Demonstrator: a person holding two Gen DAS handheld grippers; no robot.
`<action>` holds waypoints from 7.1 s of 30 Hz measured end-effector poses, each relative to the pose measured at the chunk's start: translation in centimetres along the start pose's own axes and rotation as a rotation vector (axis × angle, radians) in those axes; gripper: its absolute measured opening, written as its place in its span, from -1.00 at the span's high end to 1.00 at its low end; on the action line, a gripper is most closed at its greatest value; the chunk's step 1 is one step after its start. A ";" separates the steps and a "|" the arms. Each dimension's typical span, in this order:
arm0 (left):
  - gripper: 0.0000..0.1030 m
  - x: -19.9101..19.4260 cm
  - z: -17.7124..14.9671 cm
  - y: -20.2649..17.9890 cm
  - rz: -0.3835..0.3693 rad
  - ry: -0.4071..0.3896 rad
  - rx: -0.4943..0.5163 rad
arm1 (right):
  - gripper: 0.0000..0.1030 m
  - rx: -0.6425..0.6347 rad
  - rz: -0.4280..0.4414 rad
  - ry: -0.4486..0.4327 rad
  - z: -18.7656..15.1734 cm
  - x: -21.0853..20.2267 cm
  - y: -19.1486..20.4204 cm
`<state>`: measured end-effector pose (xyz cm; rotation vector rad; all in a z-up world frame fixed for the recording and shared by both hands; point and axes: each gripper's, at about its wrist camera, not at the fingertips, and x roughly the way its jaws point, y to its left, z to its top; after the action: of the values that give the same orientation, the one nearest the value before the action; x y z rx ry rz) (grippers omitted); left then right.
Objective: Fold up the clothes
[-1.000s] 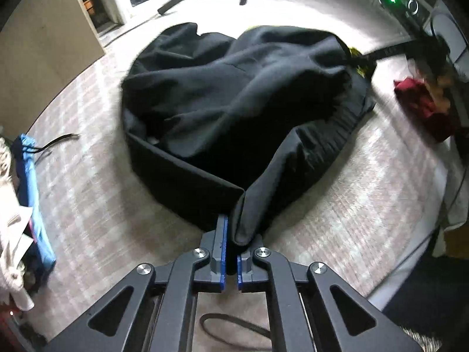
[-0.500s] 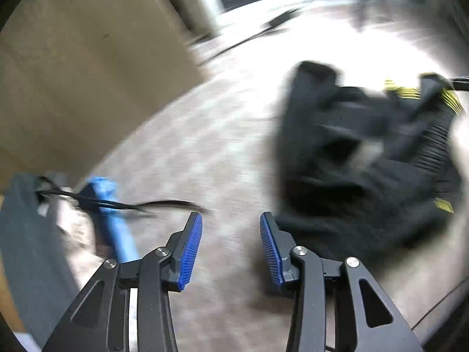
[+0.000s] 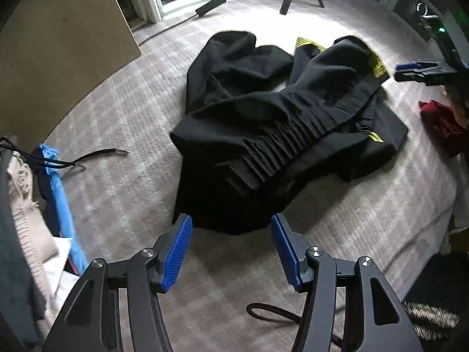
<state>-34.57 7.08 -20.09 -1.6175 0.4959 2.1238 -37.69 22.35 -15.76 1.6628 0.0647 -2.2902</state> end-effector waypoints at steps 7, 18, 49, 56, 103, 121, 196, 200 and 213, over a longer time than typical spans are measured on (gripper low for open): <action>0.20 0.6 1.6 1.1 -0.028 -0.028 -0.086 | -0.12 -0.028 0.003 0.000 -0.6 0.7 -0.2; 0.40 0.2 1.7 0.2 -0.051 -0.033 -0.111 | -0.08 -0.088 0.015 -0.020 0.0 2.3 0.4; 0.94 1.2 2.6 -3.4 -0.028 -0.017 -0.109 | 0.74 -0.098 -0.001 -0.032 3.3 3.7 0.4; 0.95 -5.2 0.1 -2.1 -0.112 -0.096 -0.181 | 0.90 -0.073 0.042 -0.115 3.6 -2.8 2.5; 0.94 -8.4 -23.5 -5.0 -0.088 0.004 -0.183 | 0.91 -0.147 -0.051 0.136 -15.6 -5.0 13.6; 0.43 -10.4 -12.9 -0.3 0.044 -0.053 -0.052 | -0.16 -0.118 -0.014 0.010 -7.3 -10.9 8.8; 0.74 -0.1 -1.2 11.9 0.443 -0.145 -0.471 | -0.08 -0.099 0.130 -0.040 14.2 5.8 9.7; 0.29 -1.5 -1.5 10.2 0.589 -0.183 -0.426 | -0.08 -0.218 0.207 -0.055 17.1 6.7 16.1; 0.14 3.6 0.4 12.5 0.310 -0.130 -0.411 | 0.08 -0.432 0.157 -0.037 22.1 13.8 27.2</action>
<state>-42.41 -2.87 -23.08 -1.6805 0.2938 2.6848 -54.47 -11.36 -17.56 1.3524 0.3783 -2.0118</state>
